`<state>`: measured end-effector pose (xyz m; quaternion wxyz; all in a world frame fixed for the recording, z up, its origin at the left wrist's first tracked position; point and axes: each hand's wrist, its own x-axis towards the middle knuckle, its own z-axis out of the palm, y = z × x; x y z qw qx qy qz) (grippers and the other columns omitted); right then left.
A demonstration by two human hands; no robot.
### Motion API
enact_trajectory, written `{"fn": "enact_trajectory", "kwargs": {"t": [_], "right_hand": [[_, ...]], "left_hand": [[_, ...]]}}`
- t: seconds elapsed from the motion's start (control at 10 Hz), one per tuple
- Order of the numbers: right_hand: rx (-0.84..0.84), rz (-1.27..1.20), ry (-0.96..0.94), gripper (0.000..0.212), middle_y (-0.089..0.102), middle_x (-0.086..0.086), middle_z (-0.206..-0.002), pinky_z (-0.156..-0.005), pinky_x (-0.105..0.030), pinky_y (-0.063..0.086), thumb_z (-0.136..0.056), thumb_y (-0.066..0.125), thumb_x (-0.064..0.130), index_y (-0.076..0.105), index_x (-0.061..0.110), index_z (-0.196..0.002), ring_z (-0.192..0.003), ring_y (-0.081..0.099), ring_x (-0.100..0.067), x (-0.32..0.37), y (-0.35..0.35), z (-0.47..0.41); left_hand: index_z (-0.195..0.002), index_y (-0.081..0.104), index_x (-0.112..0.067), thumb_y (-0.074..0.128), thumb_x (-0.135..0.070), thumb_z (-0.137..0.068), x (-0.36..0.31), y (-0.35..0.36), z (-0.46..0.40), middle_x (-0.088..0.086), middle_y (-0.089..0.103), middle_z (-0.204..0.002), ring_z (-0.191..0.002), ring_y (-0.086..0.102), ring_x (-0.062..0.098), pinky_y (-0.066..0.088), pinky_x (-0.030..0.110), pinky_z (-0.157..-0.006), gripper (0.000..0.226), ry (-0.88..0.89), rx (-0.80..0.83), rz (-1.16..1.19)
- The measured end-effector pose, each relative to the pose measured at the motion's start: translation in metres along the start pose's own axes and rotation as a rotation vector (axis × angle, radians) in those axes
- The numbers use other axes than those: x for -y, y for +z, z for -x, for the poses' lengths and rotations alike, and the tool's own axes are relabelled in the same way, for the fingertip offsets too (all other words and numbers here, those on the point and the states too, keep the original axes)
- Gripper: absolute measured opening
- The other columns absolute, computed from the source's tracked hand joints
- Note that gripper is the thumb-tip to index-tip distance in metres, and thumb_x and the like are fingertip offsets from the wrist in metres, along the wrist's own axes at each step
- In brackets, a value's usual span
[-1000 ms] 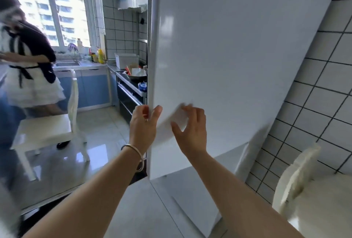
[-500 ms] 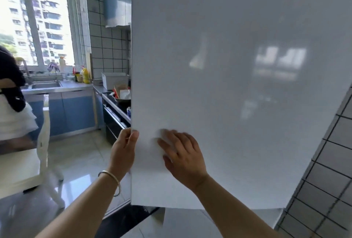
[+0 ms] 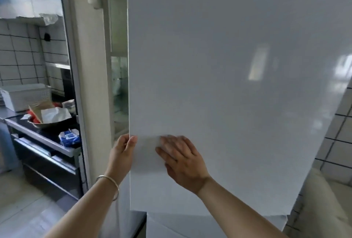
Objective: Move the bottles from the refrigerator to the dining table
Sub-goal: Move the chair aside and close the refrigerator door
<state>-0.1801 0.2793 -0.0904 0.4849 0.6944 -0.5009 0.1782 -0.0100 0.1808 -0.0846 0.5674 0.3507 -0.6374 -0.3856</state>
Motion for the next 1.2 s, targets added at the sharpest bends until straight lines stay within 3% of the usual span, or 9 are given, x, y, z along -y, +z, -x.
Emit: {"fn": "enact_trajectory", "kwargs": {"t": [0.1, 0.2, 0.4, 0.6, 0.9, 1.0, 1.1, 1.2], "right_hand": [[0.070, 0.100, 0.050, 0.043, 0.042, 0.003, -0.141, -0.115, -0.039, 0.018, -0.082, 0.056, 0.027, 0.055, 0.026, -0.125, -0.128, 0.041, -0.020, -0.006, 0.018, -0.006], [0.138, 0.210, 0.097, 0.049, 0.037, 0.005, -0.145, -0.114, -0.046, 0.014, -0.081, 0.057, 0.027, 0.050, 0.027, -0.130, -0.132, 0.037, -0.019, -0.008, 0.038, -0.008], [0.221, 0.367, 0.188, 0.058, 0.048, 0.006, -0.143, -0.107, -0.063, 0.016, -0.077, 0.069, 0.027, 0.050, 0.029, -0.131, -0.134, 0.036, -0.018, -0.018, 0.069, -0.015], [0.283, 0.419, 0.183, 0.054, 0.045, 0.004, -0.145, -0.106, -0.063, 0.014, -0.080, 0.056, 0.022, 0.048, 0.028, -0.133, -0.134, 0.034, -0.019, -0.033, 0.088, -0.019], [0.250, 0.445, 0.181, 0.049, 0.048, 0.003, -0.141, -0.103, -0.062, 0.016, -0.082, 0.041, 0.018, 0.053, 0.028, -0.129, -0.129, 0.039, -0.020, -0.040, 0.107, -0.021], [0.254, 0.438, 0.210, 0.050, 0.048, 0.004, -0.141, -0.104, -0.062, 0.016, -0.081, 0.042, 0.017, 0.052, 0.028, -0.129, -0.129, 0.040, -0.019, -0.040, 0.104, -0.021], [0.240, 0.348, 0.229, 0.049, 0.050, 0.004, -0.141, -0.108, -0.060, 0.015, -0.079, 0.046, 0.015, 0.055, 0.029, -0.126, -0.129, 0.040, -0.019, -0.038, 0.102, -0.026], [0.027, 0.123, 0.352, 0.034, 0.055, 0.005, -0.132, -0.112, -0.046, 0.025, -0.089, 0.043, 0.015, 0.058, 0.028, -0.117, -0.117, 0.052, -0.018, -0.046, 0.082, -0.019]], "left_hand": [[-0.074, 0.050, -0.014, 0.047, -0.014, -0.096, 0.013, 0.012, -0.031, 0.000, 0.045, -0.063, -0.057, 0.041, 0.011, 0.035, 0.012, -0.049, 0.022, -0.018, 0.091, 0.047], [-0.069, 0.045, -0.014, 0.046, -0.013, -0.097, 0.021, 0.025, -0.052, 0.000, 0.041, -0.060, -0.046, 0.044, 0.001, 0.035, 0.010, -0.045, 0.028, -0.023, 0.144, 0.103], [-0.072, 0.048, -0.017, 0.049, -0.019, -0.096, 0.050, 0.048, -0.098, -0.003, 0.047, -0.061, -0.047, 0.045, -0.001, 0.036, 0.012, -0.046, 0.024, -0.029, 0.243, 0.136], [-0.071, 0.048, -0.017, 0.049, -0.021, -0.096, 0.071, 0.075, -0.129, 0.000, 0.048, -0.061, -0.058, 0.041, 0.017, 0.034, 0.015, -0.046, 0.025, -0.077, 0.285, 0.160], [-0.080, 0.053, -0.009, 0.048, -0.017, -0.096, 0.086, 0.093, -0.154, 0.005, 0.052, -0.062, -0.058, 0.044, 0.022, 0.034, 0.014, -0.044, 0.019, -0.062, 0.367, 0.162], [-0.081, 0.054, -0.009, 0.049, -0.018, -0.096, 0.085, 0.090, -0.152, 0.006, 0.052, -0.064, -0.060, 0.043, 0.022, 0.035, 0.018, -0.048, 0.019, -0.074, 0.379, 0.165], [-0.085, 0.057, -0.006, 0.056, -0.033, -0.089, 0.080, 0.089, -0.156, 0.006, 0.055, -0.067, -0.062, 0.047, 0.021, 0.038, 0.031, -0.057, 0.027, -0.113, 0.406, 0.208], [-0.092, 0.061, -0.006, 0.056, -0.023, -0.093, 0.077, 0.081, -0.154, 0.001, 0.058, -0.066, -0.061, 0.054, 0.014, 0.044, 0.021, -0.059, 0.017, -0.151, 0.417, 0.217]]}}
